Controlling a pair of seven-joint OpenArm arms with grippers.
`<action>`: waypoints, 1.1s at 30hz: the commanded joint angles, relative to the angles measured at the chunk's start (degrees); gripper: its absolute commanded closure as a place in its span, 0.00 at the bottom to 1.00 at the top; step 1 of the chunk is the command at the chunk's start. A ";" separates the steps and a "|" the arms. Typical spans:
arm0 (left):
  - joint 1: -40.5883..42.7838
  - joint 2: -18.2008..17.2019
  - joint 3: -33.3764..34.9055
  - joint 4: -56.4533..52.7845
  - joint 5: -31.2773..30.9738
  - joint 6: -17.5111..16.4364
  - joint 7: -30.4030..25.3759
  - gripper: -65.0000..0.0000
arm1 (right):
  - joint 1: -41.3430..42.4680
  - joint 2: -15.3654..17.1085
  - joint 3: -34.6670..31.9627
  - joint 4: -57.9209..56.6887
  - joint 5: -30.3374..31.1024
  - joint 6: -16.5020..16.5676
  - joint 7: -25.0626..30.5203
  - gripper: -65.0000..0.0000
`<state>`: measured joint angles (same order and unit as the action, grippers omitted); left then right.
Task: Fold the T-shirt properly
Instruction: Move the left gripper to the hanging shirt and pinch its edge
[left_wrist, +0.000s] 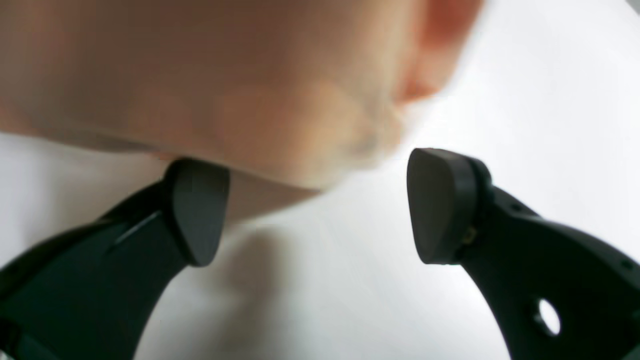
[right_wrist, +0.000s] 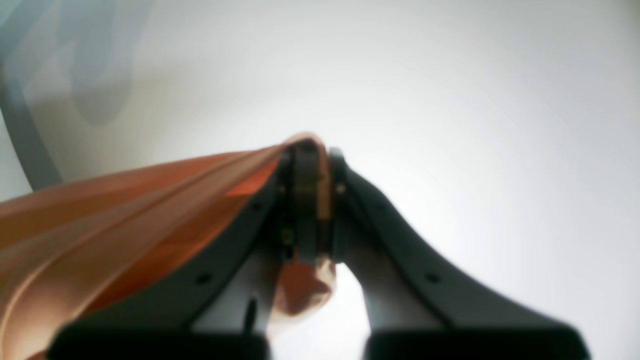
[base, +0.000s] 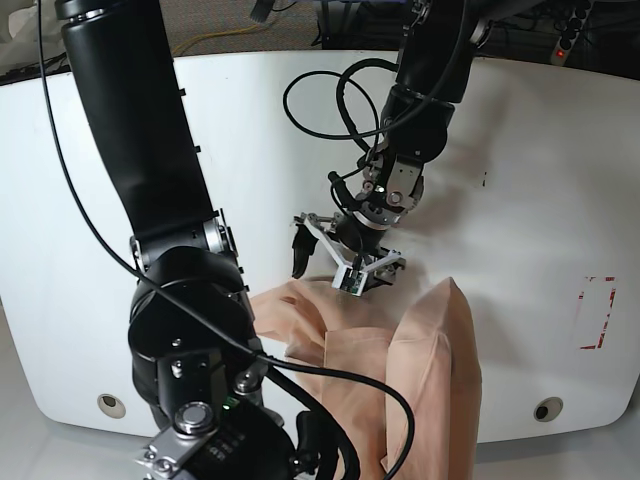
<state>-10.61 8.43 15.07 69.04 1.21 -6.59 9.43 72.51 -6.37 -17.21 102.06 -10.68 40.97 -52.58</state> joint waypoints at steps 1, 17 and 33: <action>-2.09 0.57 -0.08 0.55 -0.47 0.13 -2.27 0.22 | 2.29 -0.09 0.38 0.40 -0.62 -0.97 1.10 1.00; -4.20 0.57 -0.35 -0.86 -0.29 0.22 -2.09 0.96 | 1.64 0.26 0.38 0.40 -0.71 -0.97 1.10 1.00; 3.71 -7.50 -7.73 24.37 -0.47 0.04 9.43 0.96 | 1.73 7.03 5.21 -3.91 -0.71 -0.97 1.19 1.00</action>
<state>-6.11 1.50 7.57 89.58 1.21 -6.07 19.38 71.61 0.47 -15.11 99.04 -10.48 40.99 -52.56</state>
